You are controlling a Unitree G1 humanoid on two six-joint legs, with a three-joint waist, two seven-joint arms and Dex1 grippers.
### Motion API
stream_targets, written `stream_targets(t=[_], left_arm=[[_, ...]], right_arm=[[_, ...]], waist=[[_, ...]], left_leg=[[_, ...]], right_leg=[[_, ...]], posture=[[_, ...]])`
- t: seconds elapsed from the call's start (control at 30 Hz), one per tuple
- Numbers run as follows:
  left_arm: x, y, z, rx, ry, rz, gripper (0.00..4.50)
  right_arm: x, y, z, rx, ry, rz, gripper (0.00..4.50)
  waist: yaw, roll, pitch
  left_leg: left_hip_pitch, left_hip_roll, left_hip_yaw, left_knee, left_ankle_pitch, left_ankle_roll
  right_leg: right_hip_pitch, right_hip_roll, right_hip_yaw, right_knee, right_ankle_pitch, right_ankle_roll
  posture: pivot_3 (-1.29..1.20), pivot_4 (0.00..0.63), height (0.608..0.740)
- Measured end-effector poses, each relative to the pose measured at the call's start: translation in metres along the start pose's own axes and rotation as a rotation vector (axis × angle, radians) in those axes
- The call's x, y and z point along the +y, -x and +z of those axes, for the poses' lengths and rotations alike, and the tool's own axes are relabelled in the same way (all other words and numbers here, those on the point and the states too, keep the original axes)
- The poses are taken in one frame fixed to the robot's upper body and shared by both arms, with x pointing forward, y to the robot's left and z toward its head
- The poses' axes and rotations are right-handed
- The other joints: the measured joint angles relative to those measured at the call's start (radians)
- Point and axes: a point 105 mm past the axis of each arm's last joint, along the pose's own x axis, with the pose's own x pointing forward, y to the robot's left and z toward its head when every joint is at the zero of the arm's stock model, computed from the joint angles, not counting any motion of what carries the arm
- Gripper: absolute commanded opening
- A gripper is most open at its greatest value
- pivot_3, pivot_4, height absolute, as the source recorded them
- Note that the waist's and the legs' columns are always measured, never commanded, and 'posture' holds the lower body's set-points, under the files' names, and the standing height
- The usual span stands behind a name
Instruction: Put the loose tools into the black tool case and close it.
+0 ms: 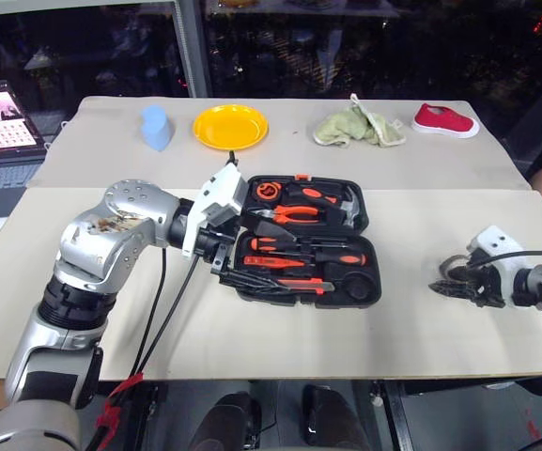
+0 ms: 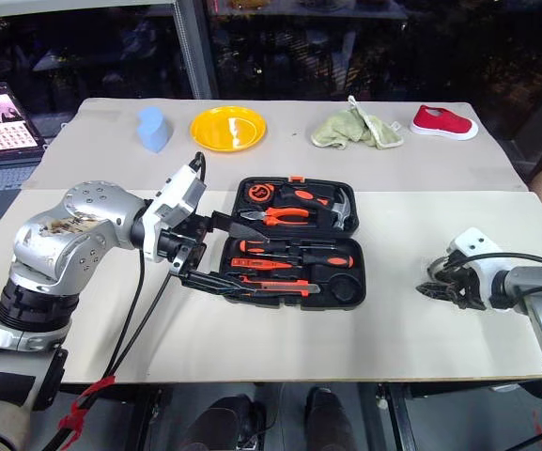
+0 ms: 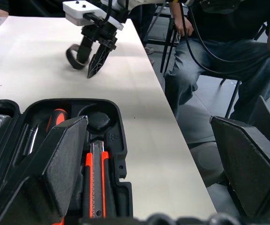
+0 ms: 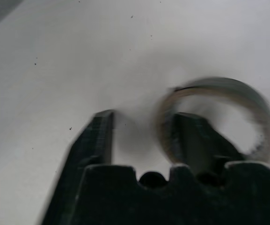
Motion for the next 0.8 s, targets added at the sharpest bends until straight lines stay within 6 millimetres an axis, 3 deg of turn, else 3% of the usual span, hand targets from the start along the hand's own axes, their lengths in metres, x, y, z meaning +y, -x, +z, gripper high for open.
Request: stream_targets(t=[0.1, 0.23, 0.4, 0.53, 0.67, 0.8], left_arm=[[0.0, 0.0, 0.0, -0.001, -0.002, -0.003, 4.5], [0.002, 0.0, -0.001, 0.0, 0.002, -0.005, 4.5], [0.004, -0.001, -0.005, 0.012, -0.004, -0.015, 4.5], [0.006, -0.002, -0.005, 0.017, -0.012, -0.02, 4.5], [0.006, -0.001, -0.006, 0.024, -0.019, -0.02, 4.5], [0.006, -0.001, -0.006, 0.028, -0.021, -0.02, 4.5]], right_arm=[[-0.002, 0.005, 0.002, -0.027, -0.004, -0.018, 0.06], [0.007, 0.01, 0.009, -0.06, -0.005, 0.029, 0.02], [0.053, 0.026, 0.057, -0.195, -0.014, 0.253, 0.02], [0.105, 0.036, 0.098, -0.251, 0.151, 0.435, 0.02], [0.136, 0.023, 0.096, -0.17, 0.273, 0.521, 0.02], [0.153, 0.009, 0.078, -0.053, 0.399, 0.571, 0.02]], waist=[[0.001, 0.0, 0.0], [0.0, 0.0, 0.0], [-0.005, 0.0, 0.0], [-0.001, 0.0, 0.0], [0.003, 0.0, 0.0], [0.004, 0.0, 0.0]], left_leg=[[0.0, 0.0, 0.0, 0.0, 0.0, 0.0], [0.0, 0.0, 0.0, 0.0, 0.0, 0.0], [0.0, 0.001, 0.0, 0.0, 0.0, 0.0], [0.0, 0.002, -0.001, 0.0, 0.0, 0.0], [0.0, 0.001, -0.001, 0.001, -0.001, 0.002], [-0.001, 0.0, -0.001, 0.001, -0.001, 0.002]], right_leg=[[0.0, 0.0, 0.0, 0.0, 0.0, 0.0], [0.0, 0.0, 0.0, 0.0, 0.0, 0.0], [0.0, 0.0, 0.001, 0.0, 0.0, -0.001], [0.0, 0.0, 0.0, 0.0, 0.001, -0.001], [0.0, 0.0, -0.001, 0.0, 0.001, -0.001], [-0.001, 0.0, -0.003, -0.001, 0.001, 0.0]], posture=[[0.0, 0.15, 0.74], [0.0, 0.15, 0.74], [0.0, 0.15, 0.74], [0.0, 0.15, 0.74], [0.0, 0.15, 0.74], [0.0, 0.15, 0.74]])
